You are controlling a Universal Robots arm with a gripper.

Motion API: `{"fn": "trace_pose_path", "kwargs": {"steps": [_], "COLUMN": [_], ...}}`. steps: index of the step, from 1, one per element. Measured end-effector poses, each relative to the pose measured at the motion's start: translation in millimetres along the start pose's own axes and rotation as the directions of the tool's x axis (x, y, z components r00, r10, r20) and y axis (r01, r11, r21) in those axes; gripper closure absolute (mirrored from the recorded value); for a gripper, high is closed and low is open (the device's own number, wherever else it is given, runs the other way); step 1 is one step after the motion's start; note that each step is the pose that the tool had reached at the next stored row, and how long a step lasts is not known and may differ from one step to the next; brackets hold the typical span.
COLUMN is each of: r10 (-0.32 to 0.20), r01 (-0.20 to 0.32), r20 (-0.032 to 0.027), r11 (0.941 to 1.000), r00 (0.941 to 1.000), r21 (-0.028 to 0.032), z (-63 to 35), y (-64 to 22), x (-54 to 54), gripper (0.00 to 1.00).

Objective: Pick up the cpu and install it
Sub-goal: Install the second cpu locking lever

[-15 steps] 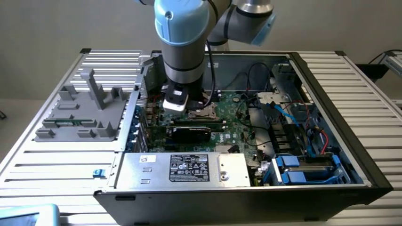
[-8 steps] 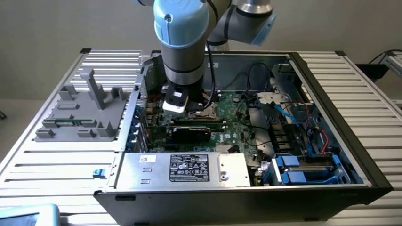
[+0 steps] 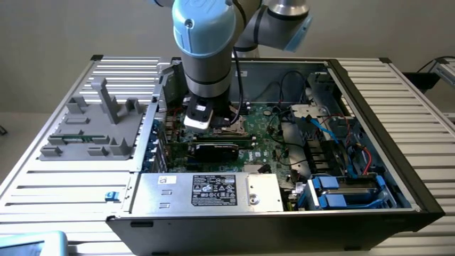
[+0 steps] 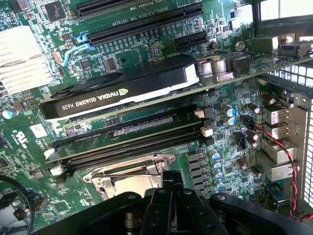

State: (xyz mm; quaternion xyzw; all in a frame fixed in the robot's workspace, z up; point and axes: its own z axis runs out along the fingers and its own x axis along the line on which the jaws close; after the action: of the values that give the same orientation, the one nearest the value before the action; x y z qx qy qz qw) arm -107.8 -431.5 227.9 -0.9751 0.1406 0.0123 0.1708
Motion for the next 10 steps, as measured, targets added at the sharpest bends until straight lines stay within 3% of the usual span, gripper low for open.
{"fn": "trace_pose_path", "kwargs": {"steps": [10], "r10": [0.000], "r01": [0.000], "r20": [0.0003], "r11": [1.0000], "r00": [1.0000], "r21": [0.0009], "z": [-0.1], "y": [0.3], "x": [-0.7], "gripper": [0.89]}}
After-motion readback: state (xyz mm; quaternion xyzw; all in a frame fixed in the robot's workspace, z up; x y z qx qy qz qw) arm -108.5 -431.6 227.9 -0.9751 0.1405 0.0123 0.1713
